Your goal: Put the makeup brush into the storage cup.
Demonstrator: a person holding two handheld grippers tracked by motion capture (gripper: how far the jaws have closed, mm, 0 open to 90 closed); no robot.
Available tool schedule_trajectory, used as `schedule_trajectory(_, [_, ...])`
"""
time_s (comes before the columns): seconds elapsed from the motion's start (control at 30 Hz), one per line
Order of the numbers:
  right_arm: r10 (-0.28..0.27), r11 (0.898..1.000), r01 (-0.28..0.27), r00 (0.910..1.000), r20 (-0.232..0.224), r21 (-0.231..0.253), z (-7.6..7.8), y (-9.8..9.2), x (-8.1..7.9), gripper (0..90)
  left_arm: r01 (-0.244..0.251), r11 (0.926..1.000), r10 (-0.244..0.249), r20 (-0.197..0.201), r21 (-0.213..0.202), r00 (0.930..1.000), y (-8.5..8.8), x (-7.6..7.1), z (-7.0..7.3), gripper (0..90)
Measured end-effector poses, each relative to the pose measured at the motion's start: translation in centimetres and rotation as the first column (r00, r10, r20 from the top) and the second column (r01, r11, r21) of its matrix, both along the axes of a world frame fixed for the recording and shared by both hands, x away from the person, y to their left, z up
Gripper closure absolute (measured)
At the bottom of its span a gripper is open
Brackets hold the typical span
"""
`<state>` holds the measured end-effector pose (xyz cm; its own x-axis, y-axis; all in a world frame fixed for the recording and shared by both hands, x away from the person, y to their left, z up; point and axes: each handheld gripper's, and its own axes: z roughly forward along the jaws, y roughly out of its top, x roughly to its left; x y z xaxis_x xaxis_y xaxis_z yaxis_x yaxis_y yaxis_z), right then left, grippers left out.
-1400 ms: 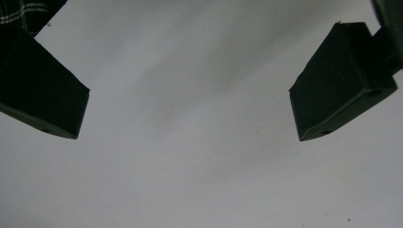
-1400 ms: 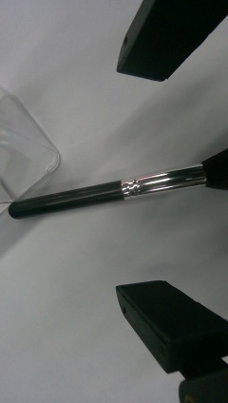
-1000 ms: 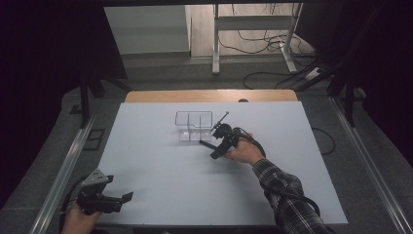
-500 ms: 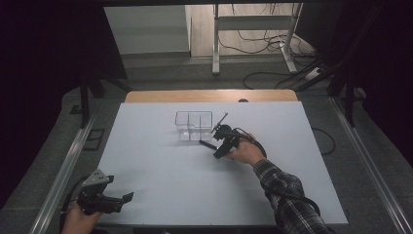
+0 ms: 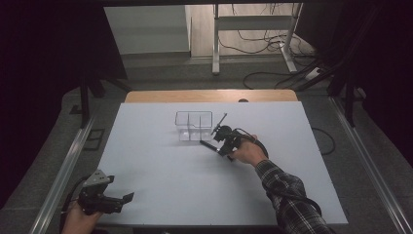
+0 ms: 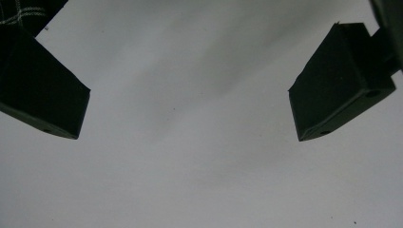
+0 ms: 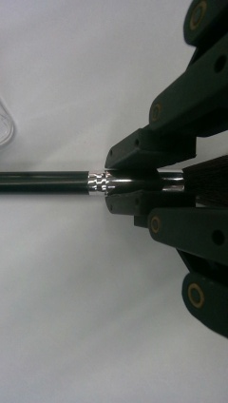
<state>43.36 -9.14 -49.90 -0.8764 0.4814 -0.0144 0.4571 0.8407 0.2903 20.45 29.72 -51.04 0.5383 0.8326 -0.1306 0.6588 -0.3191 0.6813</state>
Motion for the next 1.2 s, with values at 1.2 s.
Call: schedule_trajectory(1.2, [0.015,0.990,-0.016,0.9998,0.009,0.142,3.0,-3.9,-3.8,77.5,0.066,0.9974,-0.063,0.086,-0.029,0.9943,-0.5,-0.4,0.6,0.0])
